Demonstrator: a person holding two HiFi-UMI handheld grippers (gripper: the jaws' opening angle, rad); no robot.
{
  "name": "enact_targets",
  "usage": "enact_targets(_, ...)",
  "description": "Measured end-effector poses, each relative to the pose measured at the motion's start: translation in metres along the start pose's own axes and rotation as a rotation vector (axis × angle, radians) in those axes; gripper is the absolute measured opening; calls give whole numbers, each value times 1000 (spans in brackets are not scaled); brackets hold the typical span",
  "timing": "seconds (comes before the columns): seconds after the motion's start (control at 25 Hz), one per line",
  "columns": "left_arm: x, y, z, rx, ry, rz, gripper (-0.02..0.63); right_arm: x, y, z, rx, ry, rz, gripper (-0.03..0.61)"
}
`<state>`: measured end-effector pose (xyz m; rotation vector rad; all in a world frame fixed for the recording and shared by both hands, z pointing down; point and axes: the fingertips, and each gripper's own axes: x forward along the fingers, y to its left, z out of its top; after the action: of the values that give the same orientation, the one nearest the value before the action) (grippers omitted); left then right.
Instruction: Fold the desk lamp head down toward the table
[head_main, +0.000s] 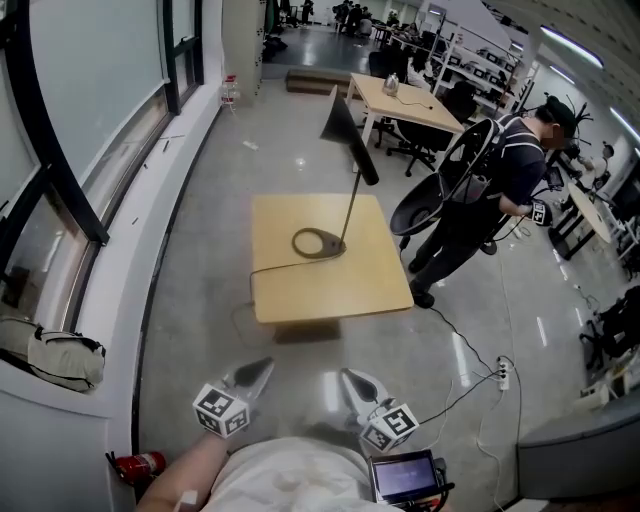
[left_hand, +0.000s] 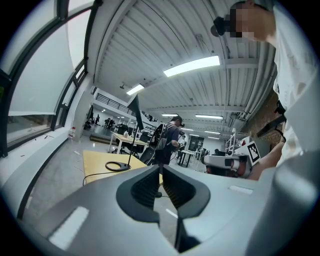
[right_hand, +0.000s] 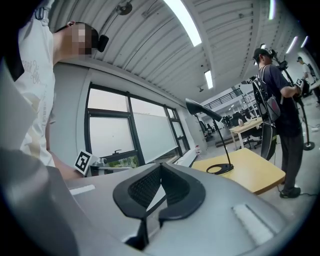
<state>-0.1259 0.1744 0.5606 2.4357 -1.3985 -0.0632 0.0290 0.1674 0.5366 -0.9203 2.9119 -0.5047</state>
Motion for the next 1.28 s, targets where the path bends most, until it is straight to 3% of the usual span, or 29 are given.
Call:
enact_targets(0.48, 7, 22, -2, -20, 16, 67, 20, 28, -14, -2, -6, 39, 44, 12)
enact_targets(1.28, 125, 38, 19, 19, 74, 13, 20, 72, -109, 25, -72, 49, 43, 12)
